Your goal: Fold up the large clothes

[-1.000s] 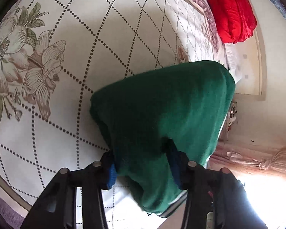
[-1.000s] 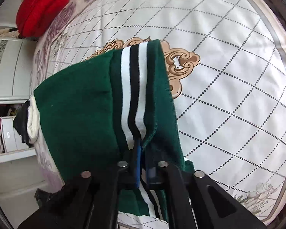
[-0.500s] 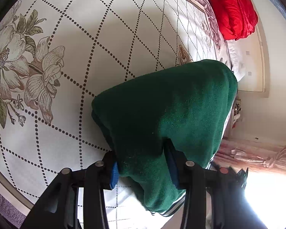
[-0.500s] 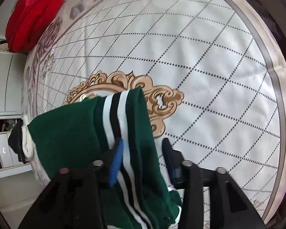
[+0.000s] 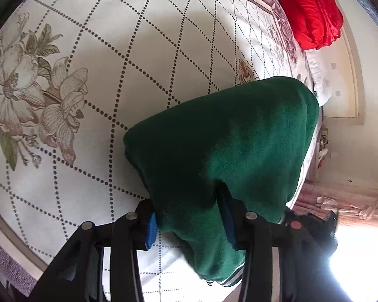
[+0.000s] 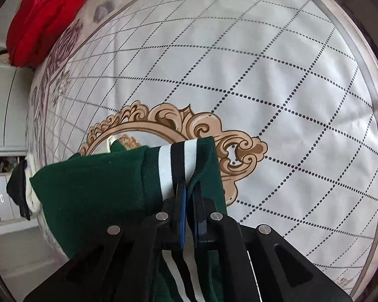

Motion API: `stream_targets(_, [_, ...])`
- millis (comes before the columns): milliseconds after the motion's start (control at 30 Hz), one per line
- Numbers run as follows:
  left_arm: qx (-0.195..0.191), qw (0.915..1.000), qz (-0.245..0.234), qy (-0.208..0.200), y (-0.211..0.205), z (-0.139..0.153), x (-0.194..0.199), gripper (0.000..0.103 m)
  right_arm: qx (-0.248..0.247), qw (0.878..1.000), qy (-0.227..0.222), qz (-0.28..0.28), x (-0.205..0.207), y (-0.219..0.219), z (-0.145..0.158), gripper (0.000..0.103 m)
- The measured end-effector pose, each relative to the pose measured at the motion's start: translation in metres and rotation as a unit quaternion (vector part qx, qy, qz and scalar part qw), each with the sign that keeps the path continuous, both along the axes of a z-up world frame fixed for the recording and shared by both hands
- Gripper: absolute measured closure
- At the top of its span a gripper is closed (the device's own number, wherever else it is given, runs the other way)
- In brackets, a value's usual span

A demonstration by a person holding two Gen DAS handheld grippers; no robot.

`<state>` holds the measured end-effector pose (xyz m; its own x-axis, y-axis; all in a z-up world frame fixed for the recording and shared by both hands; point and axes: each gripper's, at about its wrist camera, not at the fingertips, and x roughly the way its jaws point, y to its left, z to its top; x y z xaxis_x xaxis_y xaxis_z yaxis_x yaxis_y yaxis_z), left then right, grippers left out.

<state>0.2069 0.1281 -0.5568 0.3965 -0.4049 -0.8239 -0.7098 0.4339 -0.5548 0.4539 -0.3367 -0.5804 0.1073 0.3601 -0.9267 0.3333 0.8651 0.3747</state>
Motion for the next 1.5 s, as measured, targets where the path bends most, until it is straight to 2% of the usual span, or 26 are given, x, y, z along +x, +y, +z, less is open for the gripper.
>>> stream_targets(67, [0.014, 0.9995, -0.009, 0.028, -0.004, 0.007, 0.001, 0.063, 0.017, 1.0, 0.013, 0.004, -0.02, -0.004, 0.011, 0.045])
stream_targets(133, [0.04, 0.9976, -0.025, 0.051, -0.011, 0.018, 0.002, 0.063, 0.018, 0.999, 0.027, 0.015, -0.047, -0.002, 0.015, 0.027])
stream_targets(167, [0.054, 0.9964, -0.036, 0.056, -0.016, 0.024, 0.002, 0.06, 0.02, 0.999, 0.042, 0.024, -0.063, 0.001, 0.012, 0.027])
stream_targets(267, [0.098, 0.9906, -0.072, 0.063, -0.031, 0.039, 0.002, 0.032, 0.041, 0.994, 0.1, 0.032, -0.106, 0.009, -0.009, 0.027])
stream_targets(300, [0.116, 0.9868, -0.091, 0.066, -0.038, 0.041, 0.004, 0.029, 0.054, 0.992, 0.111, 0.028, -0.119, 0.011, -0.018, 0.027])
stream_targets(333, [0.129, 0.9832, -0.107, 0.072, -0.044, 0.04, 0.006, 0.029, 0.062, 0.991, 0.112, 0.025, -0.129, 0.013, -0.024, 0.028])
stream_targets(400, [0.146, 0.9758, -0.139, 0.084, -0.054, 0.035, 0.009, 0.029, 0.057, 0.994, 0.097, 0.009, -0.146, 0.016, -0.026, 0.08])
stream_targets(433, [0.154, 0.9718, -0.154, 0.089, -0.058, 0.032, 0.012, 0.029, 0.057, 0.995, 0.085, -0.003, -0.149, 0.015, -0.021, 0.084])
stream_targets(500, [0.168, 0.966, -0.174, 0.092, -0.064, 0.028, 0.015, 0.029, 0.018, 0.999, 0.046, -0.018, -0.153, 0.013, -0.005, 0.085])
stream_targets(633, [0.174, 0.9627, -0.184, 0.096, -0.064, 0.025, 0.023, 0.029, -0.025, 0.997, 0.06, -0.034, -0.156, 0.009, -0.013, 0.084])
stream_targets(700, [0.176, 0.9629, -0.181, 0.095, -0.061, 0.028, 0.026, 0.029, -0.023, 0.998, 0.059, -0.018, -0.156, 0.012, -0.01, 0.078])
stream_targets(767, [0.183, 0.9615, -0.181, 0.095, -0.056, 0.033, 0.029, 0.029, -0.022, 0.998, 0.06, -0.027, -0.162, 0.006, -0.003, 0.056])
stream_targets(833, [0.184, 0.962, -0.179, 0.093, -0.047, 0.036, 0.033, 0.029, 0.007, 0.996, 0.069, -0.059, -0.177, -0.007, -0.004, 0.035])
stream_targets(867, [0.186, 0.9618, -0.178, 0.094, -0.044, 0.038, 0.035, 0.029, 0.027, 0.993, 0.08, -0.077, -0.186, -0.012, -0.01, 0.031])
stream_targets(933, [0.187, 0.9619, -0.176, 0.094, -0.04, 0.042, 0.038, 0.029, 0.094, 0.983, 0.111, -0.112, -0.205, -0.016, -0.035, 0.031])
stream_targets(1000, [0.185, 0.9623, -0.175, 0.095, -0.038, 0.041, 0.041, 0.029, 0.176, 0.961, 0.14, -0.16, -0.222, -0.014, -0.068, 0.031])
stream_targets(1033, [0.186, 0.9621, -0.176, 0.095, -0.039, 0.041, 0.042, 0.029, 0.231, 0.943, 0.12, -0.207, -0.231, -0.013, -0.079, 0.048])
stream_targets(1067, [0.187, 0.9615, -0.179, 0.094, -0.039, 0.041, 0.044, 0.029, 0.251, 0.932, 0.105, -0.238, -0.237, -0.013, -0.081, 0.086])
stream_targets(1200, [0.202, 0.9555, -0.194, 0.092, -0.044, 0.045, 0.048, 0.029, 0.272, 0.923, 0.021, -0.27, -0.257, -0.011, -0.064, 0.094])
stream_targets(1267, [0.208, 0.953, -0.199, 0.094, -0.042, 0.045, 0.05, 0.029, 0.23, 0.935, 0.07, -0.259, -0.269, -0.011, -0.081, 0.093])
stream_targets(1300, [0.209, 0.9529, -0.199, 0.094, -0.041, 0.046, 0.052, 0.029, 0.234, 0.931, 0.084, -0.267, -0.275, -0.011, -0.089, 0.091])
stream_targets(1333, [0.209, 0.9529, -0.199, 0.094, -0.04, 0.048, 0.053, 0.029, 0.241, 0.928, 0.087, -0.27, -0.277, -0.011, -0.092, 0.081])
stream_targets(1367, [0.209, 0.9531, -0.2, 0.091, -0.038, 0.05, 0.055, 0.029, 0.238, 0.93, 0.088, -0.264, -0.276, -0.011, -0.09, 0.064])
stream_targets(1400, [0.21, 0.9532, -0.199, 0.088, -0.037, 0.052, 0.058, 0.029, 0.229, 0.936, 0.085, -0.253, -0.275, -0.01, -0.084, 0.055])
stream_targets(1467, [0.216, 0.9523, -0.202, 0.075, -0.035, 0.058, 0.067, 0.029, 0.221, 0.942, 0.052, -0.248, -0.28, -0.006, -0.067, 0.029])
stream_targets(1500, [0.218, 0.9513, -0.206, 0.07, -0.034, 0.058, 0.072, 0.029, 0.227, 0.941, 0.041, -0.248, -0.285, -0.004, -0.063, 0.024])
